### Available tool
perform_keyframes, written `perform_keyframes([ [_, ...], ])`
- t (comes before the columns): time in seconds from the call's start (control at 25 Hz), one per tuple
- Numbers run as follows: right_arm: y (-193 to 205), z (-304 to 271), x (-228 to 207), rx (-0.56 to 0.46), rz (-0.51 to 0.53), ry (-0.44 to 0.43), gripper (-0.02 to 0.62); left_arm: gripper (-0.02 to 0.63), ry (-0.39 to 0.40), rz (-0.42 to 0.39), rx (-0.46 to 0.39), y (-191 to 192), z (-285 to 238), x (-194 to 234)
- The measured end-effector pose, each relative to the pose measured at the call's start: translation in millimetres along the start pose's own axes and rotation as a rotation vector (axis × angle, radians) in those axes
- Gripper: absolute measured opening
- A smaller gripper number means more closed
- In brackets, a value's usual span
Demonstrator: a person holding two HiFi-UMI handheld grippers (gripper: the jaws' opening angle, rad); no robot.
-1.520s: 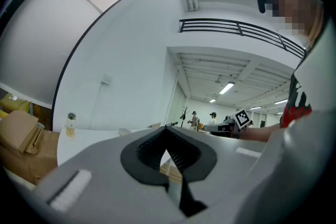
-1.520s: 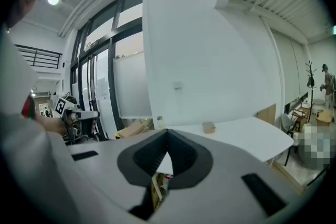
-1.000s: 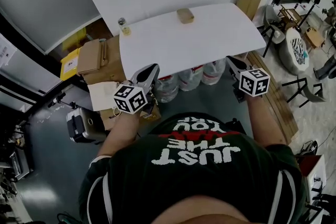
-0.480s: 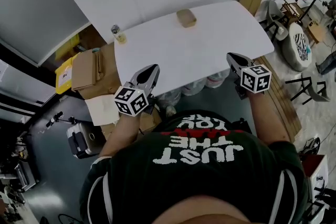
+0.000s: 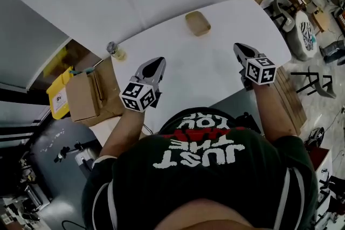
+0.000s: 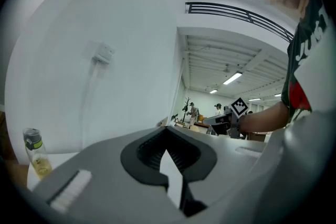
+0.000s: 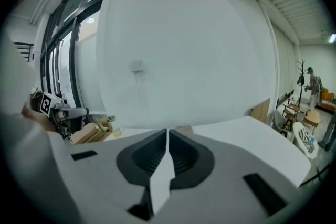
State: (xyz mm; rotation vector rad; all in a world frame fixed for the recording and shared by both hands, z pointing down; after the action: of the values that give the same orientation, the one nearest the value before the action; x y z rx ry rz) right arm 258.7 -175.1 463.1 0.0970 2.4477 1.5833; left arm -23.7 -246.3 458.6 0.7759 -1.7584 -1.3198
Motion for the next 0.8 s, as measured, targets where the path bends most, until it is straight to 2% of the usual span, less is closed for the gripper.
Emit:
perform_keyframes([
  [0.2,5.4,-58.0,-37.2,0.035,-0.063,-0.017,0.008,0.006,-0.008,0.041,0.032,11.5,-47.9,34.0],
  [0.6,24.4,-172.1,-136.7,0.051,-0.216,-0.103,0.011,0.006,-0.019,0.054,0.073,49.0,-146.4,62.3],
  [0.8,54.5,-223.9,-161.0,0.108,-0.331,-0.165,0.088,0.006,-0.002,0.082,0.104,76.8,-178.2,66.9],
])
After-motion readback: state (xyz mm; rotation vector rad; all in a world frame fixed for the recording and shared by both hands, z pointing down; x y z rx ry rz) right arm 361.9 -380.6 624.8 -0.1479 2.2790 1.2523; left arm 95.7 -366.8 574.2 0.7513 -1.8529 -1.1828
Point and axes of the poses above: the fingertips, and each gripper's own axes: z backward along the fingers, x to its left, y out of its underside, the point moved 1 cm from there along z, backward along the fingers, and after that the axes turned 7 degrees about -y, right-handed, at the moved point
